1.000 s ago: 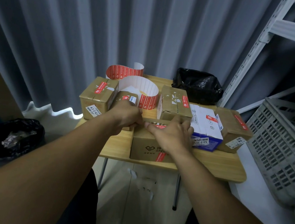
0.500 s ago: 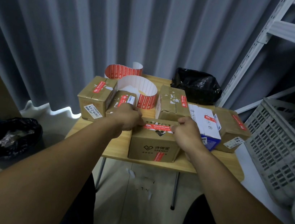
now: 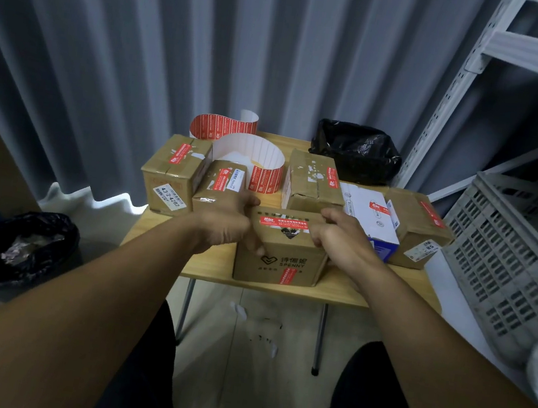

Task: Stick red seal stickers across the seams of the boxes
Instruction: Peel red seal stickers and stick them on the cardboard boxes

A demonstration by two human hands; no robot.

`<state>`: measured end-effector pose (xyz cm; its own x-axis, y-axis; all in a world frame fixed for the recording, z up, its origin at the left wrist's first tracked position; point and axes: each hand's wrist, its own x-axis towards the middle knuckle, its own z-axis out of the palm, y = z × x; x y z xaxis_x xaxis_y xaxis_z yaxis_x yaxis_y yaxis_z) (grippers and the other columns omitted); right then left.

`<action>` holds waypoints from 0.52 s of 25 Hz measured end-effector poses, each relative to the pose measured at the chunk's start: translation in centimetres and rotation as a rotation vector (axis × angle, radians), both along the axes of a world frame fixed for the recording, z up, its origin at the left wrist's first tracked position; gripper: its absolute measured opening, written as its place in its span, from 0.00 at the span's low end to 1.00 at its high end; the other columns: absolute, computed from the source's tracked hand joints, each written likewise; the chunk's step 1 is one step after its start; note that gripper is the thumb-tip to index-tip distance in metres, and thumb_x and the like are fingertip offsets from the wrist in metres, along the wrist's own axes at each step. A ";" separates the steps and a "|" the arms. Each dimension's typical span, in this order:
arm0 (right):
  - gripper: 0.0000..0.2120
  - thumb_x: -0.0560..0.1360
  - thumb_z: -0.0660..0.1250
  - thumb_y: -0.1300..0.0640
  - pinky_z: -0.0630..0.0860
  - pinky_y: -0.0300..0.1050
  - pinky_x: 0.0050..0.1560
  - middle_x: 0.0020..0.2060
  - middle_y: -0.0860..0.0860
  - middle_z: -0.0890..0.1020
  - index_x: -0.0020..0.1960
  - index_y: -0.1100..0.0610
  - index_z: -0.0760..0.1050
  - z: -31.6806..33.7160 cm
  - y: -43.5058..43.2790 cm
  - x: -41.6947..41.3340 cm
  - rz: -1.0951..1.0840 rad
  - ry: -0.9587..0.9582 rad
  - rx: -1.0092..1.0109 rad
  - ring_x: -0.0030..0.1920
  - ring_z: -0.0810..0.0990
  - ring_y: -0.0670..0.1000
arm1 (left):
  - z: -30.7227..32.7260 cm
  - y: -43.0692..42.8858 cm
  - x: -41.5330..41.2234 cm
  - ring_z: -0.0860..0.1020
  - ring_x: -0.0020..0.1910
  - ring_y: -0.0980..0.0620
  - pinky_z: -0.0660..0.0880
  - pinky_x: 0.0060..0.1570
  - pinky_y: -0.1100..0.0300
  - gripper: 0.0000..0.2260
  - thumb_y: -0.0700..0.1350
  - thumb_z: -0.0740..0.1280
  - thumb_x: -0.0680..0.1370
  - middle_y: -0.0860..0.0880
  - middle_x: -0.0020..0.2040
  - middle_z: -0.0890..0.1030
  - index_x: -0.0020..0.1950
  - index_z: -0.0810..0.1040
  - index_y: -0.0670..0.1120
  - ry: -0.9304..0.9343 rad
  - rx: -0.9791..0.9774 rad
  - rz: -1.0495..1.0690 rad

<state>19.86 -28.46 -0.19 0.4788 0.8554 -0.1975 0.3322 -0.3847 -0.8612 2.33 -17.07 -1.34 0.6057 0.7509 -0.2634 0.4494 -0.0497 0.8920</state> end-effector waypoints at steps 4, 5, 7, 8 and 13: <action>0.27 0.73 0.64 0.64 0.77 0.47 0.49 0.53 0.47 0.75 0.72 0.55 0.69 0.6 -0.5 0.4 0.014 0.009 0.008 0.51 0.75 0.46 | 0.0 -0.1 -0.2 0.74 0.64 0.44 0.77 0.63 0.46 0.42 0.29 0.79 0.62 0.47 0.61 0.77 0.73 0.69 0.44 -0.055 0.008 0.031; 0.26 0.74 0.64 0.65 0.76 0.46 0.47 0.52 0.47 0.75 0.71 0.55 0.70 0.8 -0.7 0.5 0.012 0.015 0.005 0.51 0.75 0.47 | 0.0 -0.1 -0.3 0.75 0.63 0.44 0.77 0.63 0.45 0.42 0.29 0.79 0.62 0.46 0.62 0.77 0.73 0.69 0.44 -0.058 0.006 0.039; 0.25 0.74 0.64 0.66 0.75 0.45 0.46 0.55 0.49 0.76 0.70 0.54 0.72 0.8 -1.0 0.6 0.027 0.020 -0.006 0.54 0.76 0.49 | 0.1 -0.1 -0.5 0.75 0.63 0.44 0.77 0.62 0.46 0.41 0.29 0.79 0.62 0.46 0.61 0.78 0.72 0.70 0.44 -0.053 0.014 0.030; 0.25 0.74 0.64 0.66 0.75 0.45 0.47 0.59 0.50 0.76 0.70 0.54 0.72 0.7 -1.1 0.7 0.028 0.017 -0.002 0.57 0.76 0.51 | 0.1 -0.2 -0.6 0.76 0.62 0.45 0.78 0.62 0.46 0.40 0.30 0.79 0.61 0.46 0.61 0.78 0.72 0.71 0.44 -0.059 0.013 0.022; 0.16 0.74 0.65 0.64 0.77 0.47 0.48 0.54 0.51 0.79 0.60 0.53 0.76 1.4 -1.3 0.8 -0.026 0.034 0.089 0.55 0.78 0.51 | 1.5 -0.2 -0.2 0.78 0.60 0.45 0.78 0.59 0.47 0.39 0.35 0.80 0.60 0.46 0.61 0.80 0.70 0.73 0.46 -0.103 -0.024 0.063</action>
<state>20.63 -29.77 1.23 0.4955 0.8576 -0.1376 0.2933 -0.3143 -0.9029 2.13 -17.25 0.18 0.5819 0.7827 -0.2211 0.3572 -0.0017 0.9340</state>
